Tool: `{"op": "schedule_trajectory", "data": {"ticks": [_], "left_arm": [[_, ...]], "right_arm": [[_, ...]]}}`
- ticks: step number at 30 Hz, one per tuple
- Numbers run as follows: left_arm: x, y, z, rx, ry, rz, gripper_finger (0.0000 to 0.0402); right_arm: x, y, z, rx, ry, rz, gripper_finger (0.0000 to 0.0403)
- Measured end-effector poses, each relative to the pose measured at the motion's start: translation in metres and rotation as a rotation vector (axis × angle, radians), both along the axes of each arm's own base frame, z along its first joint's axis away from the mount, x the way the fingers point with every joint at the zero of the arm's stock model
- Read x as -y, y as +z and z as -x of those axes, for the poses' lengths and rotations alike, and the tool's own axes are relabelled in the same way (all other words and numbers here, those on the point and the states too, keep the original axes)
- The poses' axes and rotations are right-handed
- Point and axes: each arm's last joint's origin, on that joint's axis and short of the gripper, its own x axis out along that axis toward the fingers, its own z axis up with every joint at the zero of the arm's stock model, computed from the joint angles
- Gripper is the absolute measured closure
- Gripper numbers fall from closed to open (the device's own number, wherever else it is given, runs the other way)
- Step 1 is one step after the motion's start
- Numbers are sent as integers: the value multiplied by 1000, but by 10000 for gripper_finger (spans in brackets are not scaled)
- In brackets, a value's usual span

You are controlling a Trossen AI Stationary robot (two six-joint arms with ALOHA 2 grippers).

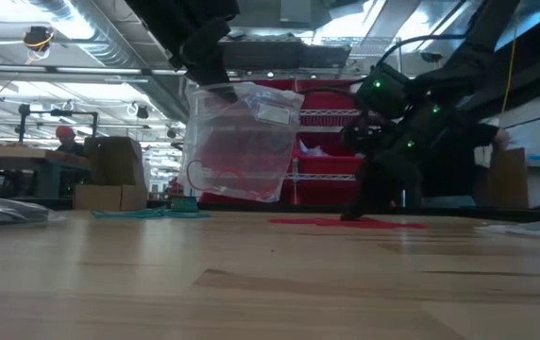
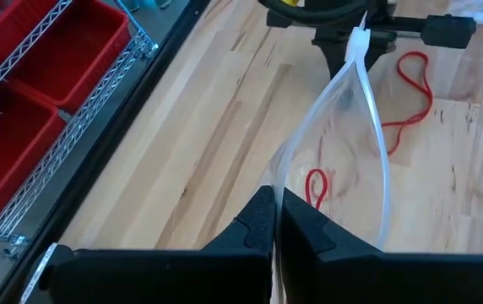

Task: Sort rubber bands
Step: Put the red rubber band into the transparent zip bag

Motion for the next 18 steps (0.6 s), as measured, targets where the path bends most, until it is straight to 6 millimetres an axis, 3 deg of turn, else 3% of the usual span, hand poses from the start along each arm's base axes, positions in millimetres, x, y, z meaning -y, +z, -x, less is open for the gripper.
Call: {"op": "schedule_trajectory", "data": {"ticks": [6, 18], "left_arm": [[1, 0, 0, -2, -4, -2, 402], [1, 0, 0, 1, -2, 0, 401]], "right_arm": [[-21, 33, 16, -36, -19, 26, 402], [-51, 130, 55, 310, -72, -25, 403]]}}
